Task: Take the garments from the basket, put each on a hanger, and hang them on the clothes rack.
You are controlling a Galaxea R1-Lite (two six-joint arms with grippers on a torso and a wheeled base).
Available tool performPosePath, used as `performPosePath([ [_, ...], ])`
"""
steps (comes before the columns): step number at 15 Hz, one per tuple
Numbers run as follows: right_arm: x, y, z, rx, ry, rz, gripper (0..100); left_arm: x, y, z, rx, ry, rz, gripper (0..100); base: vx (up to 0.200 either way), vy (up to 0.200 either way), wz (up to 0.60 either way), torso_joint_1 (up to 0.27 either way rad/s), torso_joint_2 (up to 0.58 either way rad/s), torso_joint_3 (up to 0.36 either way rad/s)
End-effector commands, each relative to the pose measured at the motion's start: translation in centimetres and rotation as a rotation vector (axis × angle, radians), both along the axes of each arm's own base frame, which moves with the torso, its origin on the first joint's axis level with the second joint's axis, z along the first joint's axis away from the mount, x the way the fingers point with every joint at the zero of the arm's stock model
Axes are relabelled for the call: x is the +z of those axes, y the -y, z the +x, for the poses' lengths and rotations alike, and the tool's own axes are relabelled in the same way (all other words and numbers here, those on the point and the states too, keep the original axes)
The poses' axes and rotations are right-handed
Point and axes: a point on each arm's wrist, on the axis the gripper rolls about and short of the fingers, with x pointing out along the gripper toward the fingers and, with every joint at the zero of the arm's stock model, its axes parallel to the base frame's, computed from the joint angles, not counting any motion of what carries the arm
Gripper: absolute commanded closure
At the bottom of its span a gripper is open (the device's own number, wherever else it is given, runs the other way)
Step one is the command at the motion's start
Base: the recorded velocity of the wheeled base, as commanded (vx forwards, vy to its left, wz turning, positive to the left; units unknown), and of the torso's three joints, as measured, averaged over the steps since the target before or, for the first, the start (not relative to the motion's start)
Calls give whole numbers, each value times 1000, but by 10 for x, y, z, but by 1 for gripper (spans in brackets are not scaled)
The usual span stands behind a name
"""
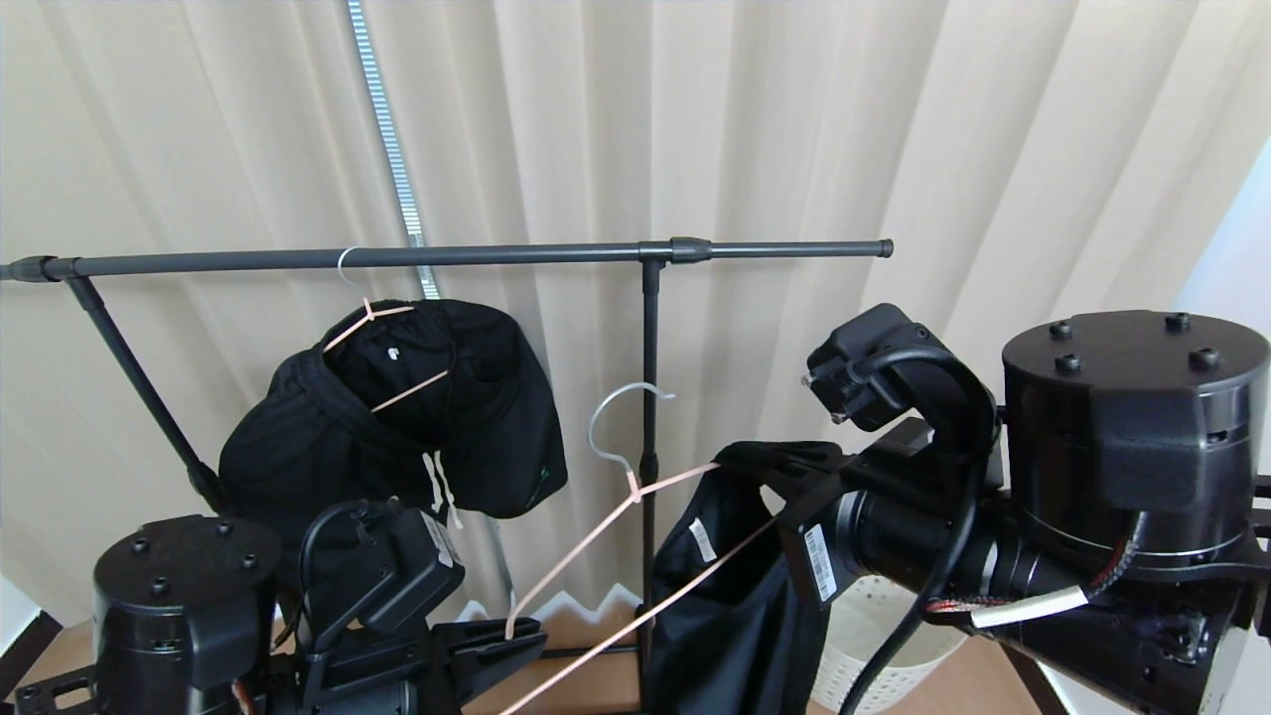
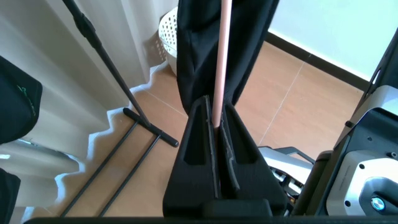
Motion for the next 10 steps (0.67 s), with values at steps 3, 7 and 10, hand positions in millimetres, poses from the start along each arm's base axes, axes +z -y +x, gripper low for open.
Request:
performPosePath([
  [3, -1, -10, -7, 28, -28, 41, 100, -2, -3, -4, 1, 43, -36, 100, 0, 0, 0, 0, 0, 0],
  [7, 1, -15, -14, 53, -37, 67, 100, -2, -3, -4, 0, 52, -41, 100, 0, 0, 0, 0, 0, 0],
  [10, 7, -6, 4, -26, -19, 83, 100, 0, -7, -5, 11, 67, -43, 100, 0, 0, 0, 0, 0, 0],
])
